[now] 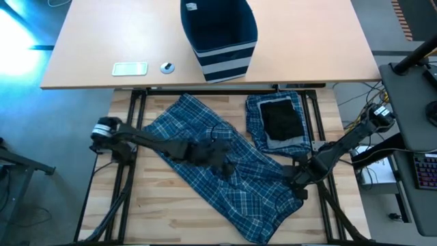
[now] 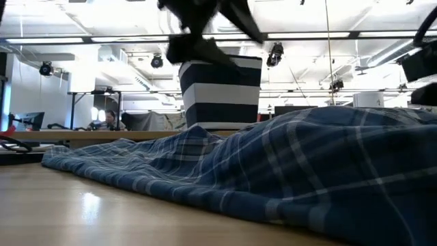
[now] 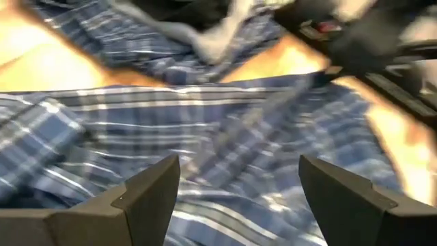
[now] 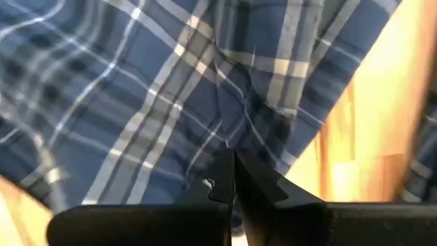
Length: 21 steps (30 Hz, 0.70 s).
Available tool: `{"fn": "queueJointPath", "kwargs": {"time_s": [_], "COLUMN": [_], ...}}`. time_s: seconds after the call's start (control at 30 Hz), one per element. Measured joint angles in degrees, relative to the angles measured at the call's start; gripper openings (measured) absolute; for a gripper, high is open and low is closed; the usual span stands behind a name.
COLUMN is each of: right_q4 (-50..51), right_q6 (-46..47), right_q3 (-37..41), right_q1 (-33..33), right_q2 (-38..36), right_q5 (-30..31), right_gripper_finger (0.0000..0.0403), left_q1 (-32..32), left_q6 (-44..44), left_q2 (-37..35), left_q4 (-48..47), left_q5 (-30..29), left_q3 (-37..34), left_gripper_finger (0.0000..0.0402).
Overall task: Fold Laundry from Bin
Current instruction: Fold the blue patterned long sleeve
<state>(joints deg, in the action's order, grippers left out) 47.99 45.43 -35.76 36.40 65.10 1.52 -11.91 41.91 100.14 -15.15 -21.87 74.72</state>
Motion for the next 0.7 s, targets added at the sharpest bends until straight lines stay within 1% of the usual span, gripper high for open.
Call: {"fn": "queueJointPath", "kwargs": {"time_s": [0.07,0.13,0.27,0.33,0.43,0.5,0.57,0.7], "right_q4": [-1.7,-2.0,0.9,2.3,2.5,2.2,2.3,2.2], "right_q6": [1.1,1.7,2.6,2.5,2.6,3.4,4.8,8.6], "right_q3": [1.4,1.2,-3.8,-7.7,-13.4,-17.1,-20.3,-27.0], "right_q1": [0.0,0.0,0.0,0.2,1.4,2.5,3.5,6.4], "right_q2": [0.0,0.0,-1.3,-1.6,-1.3,0.0,2.4,9.8], "right_q5": [0.0,-0.1,1.2,4.2,10.3,13.6,15.6,16.4], "right_gripper_finger": [0.0009,0.0009,0.0009,0.0009,0.0009,0.0009,0.0009,0.0009], "left_q1": [-2.5,-5.0,-9.5,-11.8,-14.7,-16.4,-17.4,-18.9], "left_q6": [1.5,2.9,2.7,1.3,-0.4,-0.9,-1.2,-1.6], "left_q2": [-1.3,-2.5,-4.7,-5.2,-4.9,-4.5,-3.9,-2.9], "left_q4": [-0.3,-0.6,-0.9,0.0,0.4,1.4,2.4,3.1], "left_q5": [-1.5,-2.8,-3.7,-3.7,-2.7,-2.5,-2.6,-2.6], "left_q3": [0.0,0.0,0.2,0.9,2.4,3.4,4.1,4.3], "left_gripper_finger": [0.0284,0.0284,0.0284,0.0284,0.0284,0.0284,0.0284,0.0284]}}
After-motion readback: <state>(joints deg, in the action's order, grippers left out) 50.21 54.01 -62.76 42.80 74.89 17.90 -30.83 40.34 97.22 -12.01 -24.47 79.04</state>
